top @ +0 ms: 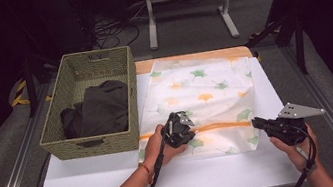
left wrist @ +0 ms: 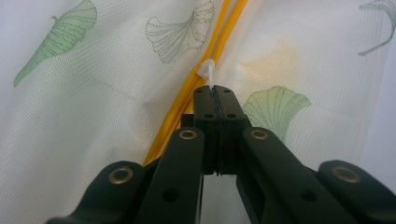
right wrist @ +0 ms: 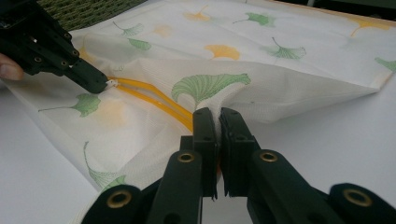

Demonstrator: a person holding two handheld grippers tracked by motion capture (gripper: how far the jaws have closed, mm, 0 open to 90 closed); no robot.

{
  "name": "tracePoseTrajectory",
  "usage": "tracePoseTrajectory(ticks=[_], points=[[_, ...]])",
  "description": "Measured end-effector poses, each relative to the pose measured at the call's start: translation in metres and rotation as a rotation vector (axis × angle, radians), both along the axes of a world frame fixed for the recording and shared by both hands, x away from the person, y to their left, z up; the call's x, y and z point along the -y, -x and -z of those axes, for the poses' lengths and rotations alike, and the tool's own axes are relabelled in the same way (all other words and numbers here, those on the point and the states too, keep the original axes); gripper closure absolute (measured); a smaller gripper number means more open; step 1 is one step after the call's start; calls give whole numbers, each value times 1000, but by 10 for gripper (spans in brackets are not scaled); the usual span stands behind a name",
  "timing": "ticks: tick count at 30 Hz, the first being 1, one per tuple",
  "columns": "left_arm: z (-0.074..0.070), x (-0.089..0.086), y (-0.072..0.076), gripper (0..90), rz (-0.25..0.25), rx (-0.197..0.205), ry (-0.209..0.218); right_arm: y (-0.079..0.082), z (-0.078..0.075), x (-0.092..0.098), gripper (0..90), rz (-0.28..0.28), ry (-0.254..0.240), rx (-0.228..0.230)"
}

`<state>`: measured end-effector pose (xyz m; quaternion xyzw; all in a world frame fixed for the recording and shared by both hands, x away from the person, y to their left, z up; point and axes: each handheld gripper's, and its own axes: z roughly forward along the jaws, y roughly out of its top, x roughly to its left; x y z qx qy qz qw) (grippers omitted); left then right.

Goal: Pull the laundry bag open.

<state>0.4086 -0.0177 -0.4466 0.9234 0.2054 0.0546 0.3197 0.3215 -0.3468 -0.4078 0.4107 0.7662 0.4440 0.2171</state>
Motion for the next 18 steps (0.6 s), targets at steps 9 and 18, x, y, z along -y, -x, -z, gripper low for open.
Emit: tracePoseTrajectory(ticks=[9,18], points=[[-4,0,4,900,-25,56,-62,0,0,1,861,16,8,-4],[-8,-27,15,900,-40,74,-24,0,2,2,861,34,14,-4]])
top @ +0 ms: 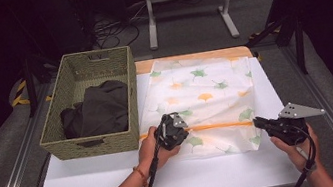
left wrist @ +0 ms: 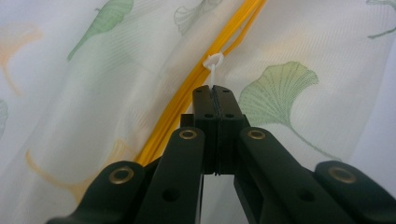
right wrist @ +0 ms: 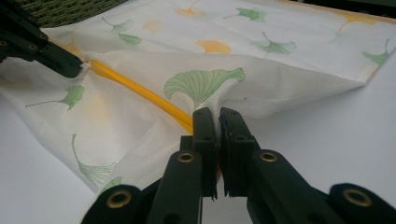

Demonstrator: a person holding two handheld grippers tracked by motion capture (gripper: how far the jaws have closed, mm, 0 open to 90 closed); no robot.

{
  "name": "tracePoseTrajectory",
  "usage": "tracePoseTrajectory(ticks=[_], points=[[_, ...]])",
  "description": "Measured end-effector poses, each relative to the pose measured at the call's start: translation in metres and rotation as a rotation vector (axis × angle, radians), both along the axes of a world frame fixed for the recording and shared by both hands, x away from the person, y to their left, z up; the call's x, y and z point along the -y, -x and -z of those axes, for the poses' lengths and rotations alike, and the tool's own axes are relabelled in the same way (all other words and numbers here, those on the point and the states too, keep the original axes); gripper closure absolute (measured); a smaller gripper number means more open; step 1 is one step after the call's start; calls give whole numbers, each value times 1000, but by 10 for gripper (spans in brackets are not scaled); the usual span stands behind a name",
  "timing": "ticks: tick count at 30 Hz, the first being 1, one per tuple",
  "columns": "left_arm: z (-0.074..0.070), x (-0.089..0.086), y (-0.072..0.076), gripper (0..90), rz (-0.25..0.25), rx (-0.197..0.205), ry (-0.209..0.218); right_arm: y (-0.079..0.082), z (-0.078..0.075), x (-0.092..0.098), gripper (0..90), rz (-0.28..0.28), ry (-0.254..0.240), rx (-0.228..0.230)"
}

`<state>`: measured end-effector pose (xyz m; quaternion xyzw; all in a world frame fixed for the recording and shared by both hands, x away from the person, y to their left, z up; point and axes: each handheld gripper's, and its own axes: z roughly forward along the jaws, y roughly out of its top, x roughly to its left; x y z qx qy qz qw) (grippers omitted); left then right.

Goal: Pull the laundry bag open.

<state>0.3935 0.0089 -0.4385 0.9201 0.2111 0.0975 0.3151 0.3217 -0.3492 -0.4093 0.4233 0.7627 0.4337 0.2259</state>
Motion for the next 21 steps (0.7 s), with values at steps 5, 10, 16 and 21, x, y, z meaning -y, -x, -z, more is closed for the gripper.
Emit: tracePoseTrajectory(ticks=[5,10,16,21], points=[[2,-21,10,900,-7,8,-11,-1,1,-1,862,8,6,-6],[4,-43,14,900,-36,28,-15,-2,2,-1,861,13,12,-8],[5,-64,21,900,-60,38,-19,-2,3,1,862,24,16,-13],[6,-80,28,900,-88,54,-22,-3,3,2,862,33,19,-12]])
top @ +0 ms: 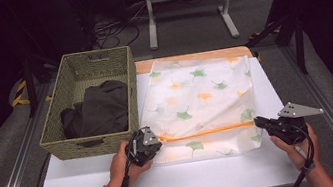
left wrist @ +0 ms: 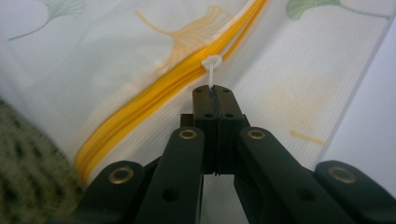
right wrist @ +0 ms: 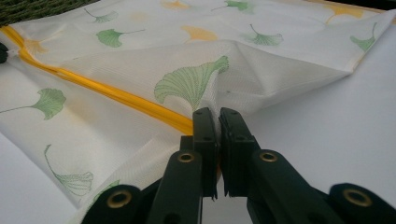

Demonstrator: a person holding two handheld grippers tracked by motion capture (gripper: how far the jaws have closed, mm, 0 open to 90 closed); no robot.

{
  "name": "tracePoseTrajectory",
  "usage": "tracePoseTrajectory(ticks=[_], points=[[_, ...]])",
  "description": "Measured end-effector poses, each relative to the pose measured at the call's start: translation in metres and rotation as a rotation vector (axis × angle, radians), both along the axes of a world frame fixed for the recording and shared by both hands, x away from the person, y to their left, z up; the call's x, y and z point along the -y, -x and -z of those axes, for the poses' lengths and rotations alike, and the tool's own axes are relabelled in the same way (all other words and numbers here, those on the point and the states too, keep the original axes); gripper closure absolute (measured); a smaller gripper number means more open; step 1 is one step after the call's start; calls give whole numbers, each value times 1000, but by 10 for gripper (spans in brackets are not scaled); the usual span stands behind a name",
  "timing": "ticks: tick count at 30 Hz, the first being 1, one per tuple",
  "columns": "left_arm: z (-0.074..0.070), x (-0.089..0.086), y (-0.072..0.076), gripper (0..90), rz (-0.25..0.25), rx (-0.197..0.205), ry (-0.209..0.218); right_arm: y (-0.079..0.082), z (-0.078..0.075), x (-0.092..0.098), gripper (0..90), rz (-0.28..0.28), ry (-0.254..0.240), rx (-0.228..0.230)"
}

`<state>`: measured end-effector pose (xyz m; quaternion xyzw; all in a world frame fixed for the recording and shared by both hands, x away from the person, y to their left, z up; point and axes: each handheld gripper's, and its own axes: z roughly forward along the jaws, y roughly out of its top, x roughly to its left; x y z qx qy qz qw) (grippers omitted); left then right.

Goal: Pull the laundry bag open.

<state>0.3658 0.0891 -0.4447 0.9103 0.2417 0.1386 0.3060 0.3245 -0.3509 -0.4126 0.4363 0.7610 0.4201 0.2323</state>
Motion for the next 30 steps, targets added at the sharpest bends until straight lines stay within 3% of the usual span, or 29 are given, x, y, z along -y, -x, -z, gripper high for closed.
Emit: tracePoseTrajectory(ticks=[8,19,24,27,30], points=[[0,-30,8,900,-56,-2,36,-1,0,3,862,21,2,1],[3,-69,13,900,-120,-7,31,-2,1,2,862,21,7,-7],[8,-71,13,900,-145,-7,19,-3,2,-1,862,21,21,-11],[9,-75,11,900,-155,-18,59,-4,4,2,861,22,11,-19],[8,-76,13,899,-135,-6,80,-5,7,2,856,27,10,-27]])
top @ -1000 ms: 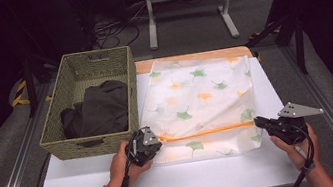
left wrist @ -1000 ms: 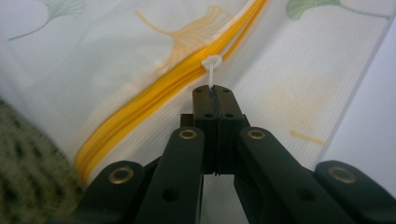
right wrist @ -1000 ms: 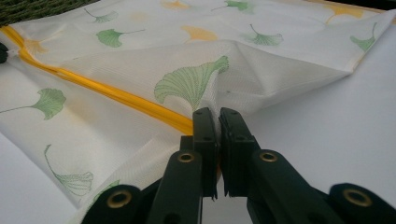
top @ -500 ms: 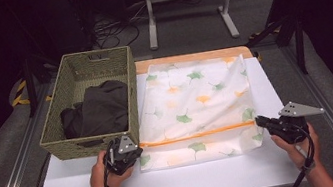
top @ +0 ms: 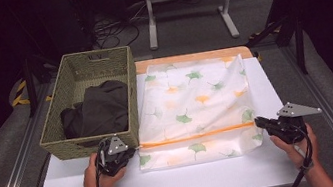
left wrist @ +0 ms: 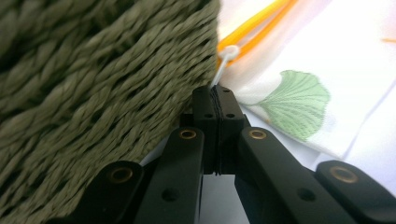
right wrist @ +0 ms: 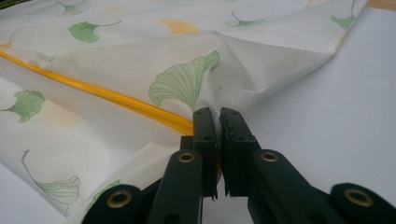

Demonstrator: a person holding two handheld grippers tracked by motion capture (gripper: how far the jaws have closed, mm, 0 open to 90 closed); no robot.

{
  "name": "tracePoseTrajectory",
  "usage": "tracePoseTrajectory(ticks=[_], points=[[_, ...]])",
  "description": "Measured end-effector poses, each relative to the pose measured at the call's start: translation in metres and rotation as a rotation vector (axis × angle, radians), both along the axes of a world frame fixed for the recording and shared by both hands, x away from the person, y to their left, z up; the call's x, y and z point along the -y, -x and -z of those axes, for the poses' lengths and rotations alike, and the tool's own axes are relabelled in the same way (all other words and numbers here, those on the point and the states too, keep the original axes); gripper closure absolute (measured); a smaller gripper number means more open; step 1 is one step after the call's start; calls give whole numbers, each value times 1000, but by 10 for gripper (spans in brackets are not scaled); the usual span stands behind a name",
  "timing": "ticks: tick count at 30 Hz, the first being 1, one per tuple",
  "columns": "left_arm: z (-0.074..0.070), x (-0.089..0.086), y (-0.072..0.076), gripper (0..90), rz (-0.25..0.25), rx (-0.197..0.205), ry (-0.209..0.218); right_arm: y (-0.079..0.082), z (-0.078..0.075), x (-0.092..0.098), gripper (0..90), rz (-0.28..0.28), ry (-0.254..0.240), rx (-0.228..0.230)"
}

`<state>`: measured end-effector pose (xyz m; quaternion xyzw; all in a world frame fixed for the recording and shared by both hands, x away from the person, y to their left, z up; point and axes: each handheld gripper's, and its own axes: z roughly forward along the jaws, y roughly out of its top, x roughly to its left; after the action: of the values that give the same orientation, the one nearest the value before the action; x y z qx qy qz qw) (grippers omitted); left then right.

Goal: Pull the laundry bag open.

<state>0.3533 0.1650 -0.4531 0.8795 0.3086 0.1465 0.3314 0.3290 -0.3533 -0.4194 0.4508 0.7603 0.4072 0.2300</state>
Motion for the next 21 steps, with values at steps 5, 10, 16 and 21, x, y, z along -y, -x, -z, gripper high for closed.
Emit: tracePoseTrajectory(ticks=[5,10,16,21], points=[[0,-9,1,900,5,8,66,0,2,0,798,-6,-3,-8],[-1,-24,5,840,44,13,131,2,3,0,751,-13,5,-13],[-5,-41,17,702,61,56,170,2,2,-1,629,6,45,-5],[-4,-53,21,529,29,71,169,3,1,2,533,39,48,2]])
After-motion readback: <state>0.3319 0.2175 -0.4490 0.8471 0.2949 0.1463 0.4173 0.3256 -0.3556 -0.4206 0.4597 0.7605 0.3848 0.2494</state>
